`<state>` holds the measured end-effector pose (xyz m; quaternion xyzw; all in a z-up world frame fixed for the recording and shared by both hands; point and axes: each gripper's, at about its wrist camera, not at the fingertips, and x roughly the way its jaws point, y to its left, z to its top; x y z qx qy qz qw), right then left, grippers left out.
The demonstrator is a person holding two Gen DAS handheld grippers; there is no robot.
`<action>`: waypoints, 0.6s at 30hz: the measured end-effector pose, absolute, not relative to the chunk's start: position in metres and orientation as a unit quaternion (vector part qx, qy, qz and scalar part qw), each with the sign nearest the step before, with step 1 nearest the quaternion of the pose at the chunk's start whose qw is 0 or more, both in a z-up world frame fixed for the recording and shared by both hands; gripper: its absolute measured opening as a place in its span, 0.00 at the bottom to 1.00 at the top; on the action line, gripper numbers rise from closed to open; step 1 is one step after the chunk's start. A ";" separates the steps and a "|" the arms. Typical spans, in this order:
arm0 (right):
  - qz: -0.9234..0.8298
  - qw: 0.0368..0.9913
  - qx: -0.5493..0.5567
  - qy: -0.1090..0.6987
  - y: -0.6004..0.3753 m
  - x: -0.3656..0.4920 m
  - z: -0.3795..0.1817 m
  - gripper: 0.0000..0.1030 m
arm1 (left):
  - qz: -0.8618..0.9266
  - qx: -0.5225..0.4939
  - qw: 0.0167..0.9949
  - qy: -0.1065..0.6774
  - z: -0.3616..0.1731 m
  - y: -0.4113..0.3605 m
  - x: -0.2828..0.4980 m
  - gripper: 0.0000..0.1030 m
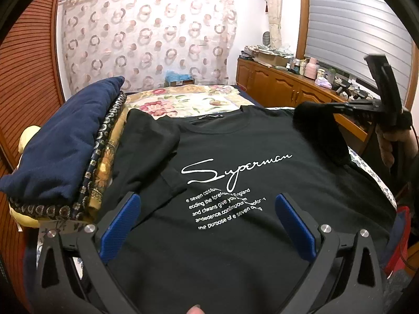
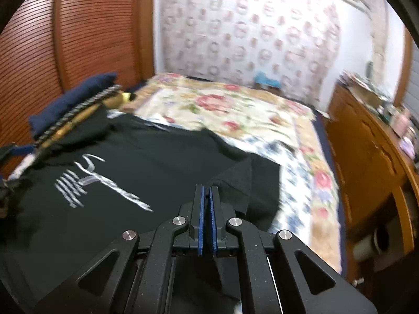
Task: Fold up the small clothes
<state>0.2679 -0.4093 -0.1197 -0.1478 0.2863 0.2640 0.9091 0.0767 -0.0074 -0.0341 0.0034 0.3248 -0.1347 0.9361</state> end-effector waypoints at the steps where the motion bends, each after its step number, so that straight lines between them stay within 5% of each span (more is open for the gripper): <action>1: 0.270 0.907 -0.148 0.286 -0.402 0.268 -0.118 0.02 | -0.134 0.002 0.936 0.325 -0.034 -0.007 0.077 1.00; 3: 0.280 0.907 -0.148 0.277 -0.384 0.268 -0.113 0.05 | -0.133 0.001 0.936 0.325 -0.035 -0.005 0.077 1.00; 5: 0.284 0.908 -0.148 0.269 -0.373 0.269 -0.108 0.32 | -0.131 0.001 0.937 0.325 -0.035 -0.004 0.076 1.00; 7: 0.279 0.912 -0.141 0.265 -0.372 0.270 -0.106 0.40 | -0.129 0.003 0.937 0.324 -0.035 -0.003 0.075 1.00; 18: 0.222 0.904 -0.158 0.330 -0.413 0.291 -0.157 0.43 | -0.119 0.001 0.937 0.328 -0.035 0.007 0.084 1.00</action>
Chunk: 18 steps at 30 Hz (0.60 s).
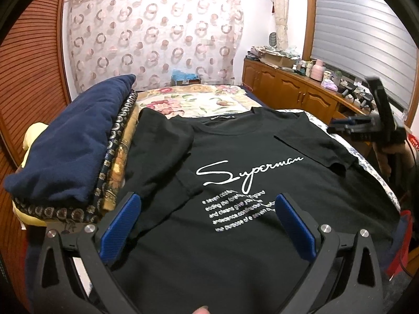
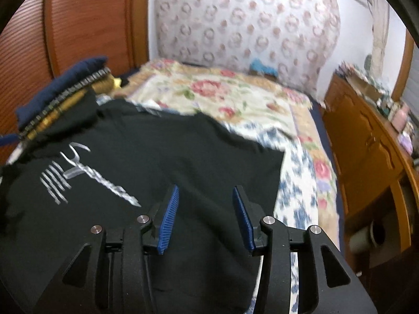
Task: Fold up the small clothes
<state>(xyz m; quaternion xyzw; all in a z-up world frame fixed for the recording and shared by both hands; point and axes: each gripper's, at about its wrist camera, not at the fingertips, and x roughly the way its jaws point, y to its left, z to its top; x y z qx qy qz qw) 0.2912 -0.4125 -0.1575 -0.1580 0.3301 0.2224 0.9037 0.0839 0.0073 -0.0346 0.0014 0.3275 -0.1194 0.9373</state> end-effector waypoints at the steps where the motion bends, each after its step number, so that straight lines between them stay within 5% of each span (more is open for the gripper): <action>1: 0.220 0.902 -0.156 0.338 -0.416 0.293 -0.164 0.43 | -0.118 0.004 0.937 0.329 -0.034 0.008 0.086 1.00; 12: 0.217 0.888 -0.146 0.378 -0.427 0.296 -0.201 0.44 | -0.129 0.018 0.933 0.336 -0.025 0.020 0.113 0.99; 18: 0.215 0.894 -0.141 0.368 -0.429 0.295 -0.204 0.50 | -0.128 0.042 0.928 0.348 -0.016 0.017 0.138 0.88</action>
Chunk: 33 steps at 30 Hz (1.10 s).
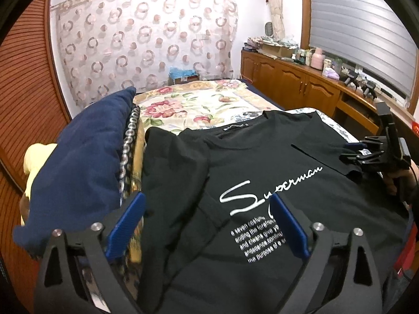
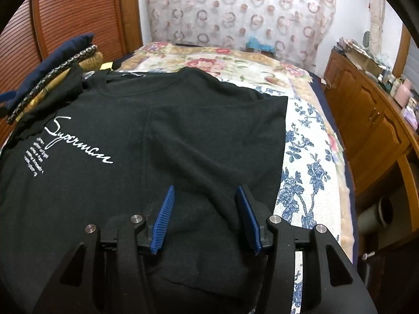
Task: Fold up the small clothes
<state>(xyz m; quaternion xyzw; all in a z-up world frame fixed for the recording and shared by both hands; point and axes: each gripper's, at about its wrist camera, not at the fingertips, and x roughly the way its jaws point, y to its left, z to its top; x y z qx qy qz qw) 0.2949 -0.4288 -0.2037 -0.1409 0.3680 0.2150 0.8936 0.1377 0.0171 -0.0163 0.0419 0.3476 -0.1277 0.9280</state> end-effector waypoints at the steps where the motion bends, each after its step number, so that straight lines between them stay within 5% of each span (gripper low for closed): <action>1: 0.213 0.894 -0.142 0.368 -0.429 0.296 -0.203 0.52 | -0.127 0.043 0.927 0.351 -0.016 0.017 0.143 0.82; 8: 0.208 0.895 -0.140 0.368 -0.432 0.297 -0.203 0.55 | -0.124 0.060 0.911 0.388 -0.018 0.006 0.187 0.64; 19: 0.202 0.897 -0.144 0.366 -0.430 0.298 -0.204 0.58 | -0.071 0.071 0.890 0.444 -0.046 -0.003 0.253 0.59; 22: 0.202 0.897 -0.142 0.366 -0.430 0.298 -0.204 0.58 | -0.051 0.083 0.883 0.460 -0.056 -0.007 0.266 0.48; 25: 0.202 0.897 -0.143 0.366 -0.430 0.298 -0.204 0.58 | -0.033 0.085 0.878 0.470 -0.060 -0.005 0.278 0.46; 27: 0.202 0.897 -0.143 0.366 -0.431 0.298 -0.204 0.59 | -0.024 0.090 0.874 0.477 -0.061 -0.003 0.282 0.40; 31: 0.202 0.897 -0.143 0.366 -0.430 0.299 -0.204 0.59 | -0.027 0.095 0.867 0.488 -0.066 -0.004 0.285 0.05; 33: 0.202 0.897 -0.143 0.366 -0.430 0.298 -0.204 0.59 | -0.031 0.107 0.866 0.487 -0.066 -0.006 0.282 0.03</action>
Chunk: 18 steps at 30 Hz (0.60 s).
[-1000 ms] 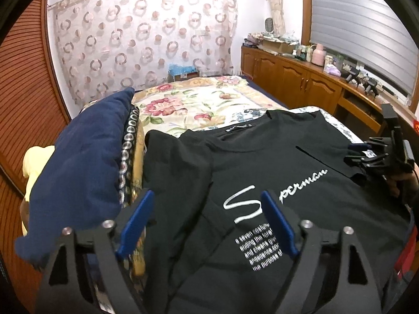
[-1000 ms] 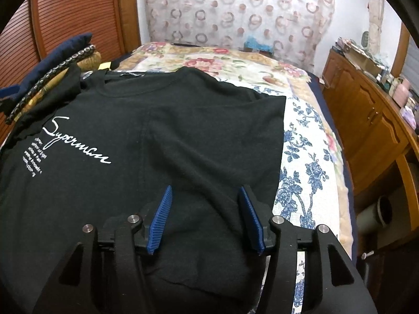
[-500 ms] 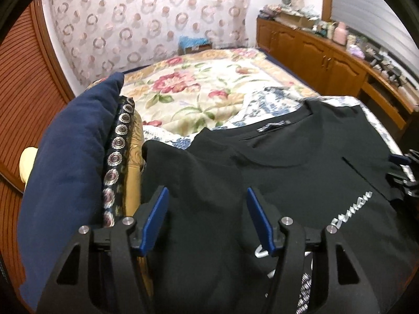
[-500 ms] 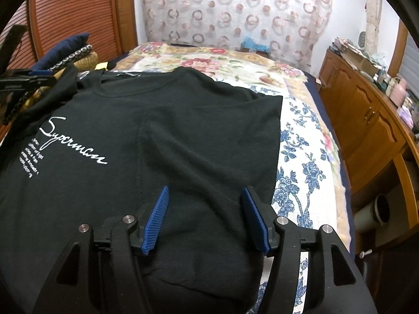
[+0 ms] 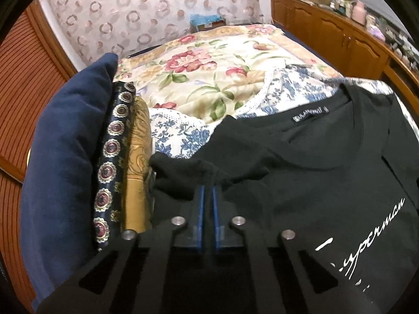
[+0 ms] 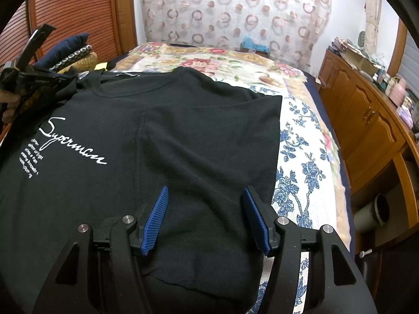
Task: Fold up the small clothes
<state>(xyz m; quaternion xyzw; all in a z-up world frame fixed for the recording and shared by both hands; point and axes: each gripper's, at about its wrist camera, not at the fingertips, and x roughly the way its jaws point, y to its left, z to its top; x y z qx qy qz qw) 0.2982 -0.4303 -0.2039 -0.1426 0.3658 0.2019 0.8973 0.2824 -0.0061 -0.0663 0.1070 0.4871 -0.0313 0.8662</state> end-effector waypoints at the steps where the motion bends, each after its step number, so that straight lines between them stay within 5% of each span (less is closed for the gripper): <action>1: 0.202 0.897 -0.143 0.366 -0.430 0.298 -0.204 0.59 | -0.033 0.110 0.869 0.482 -0.063 -0.007 0.281 0.02; 11: 0.201 0.897 -0.143 0.365 -0.431 0.298 -0.204 0.59 | -0.013 0.081 0.928 0.365 0.035 0.033 0.238 0.01; 18: 0.201 0.897 -0.143 0.366 -0.431 0.298 -0.204 0.61 | -0.022 0.049 0.939 0.340 0.046 0.058 0.220 0.01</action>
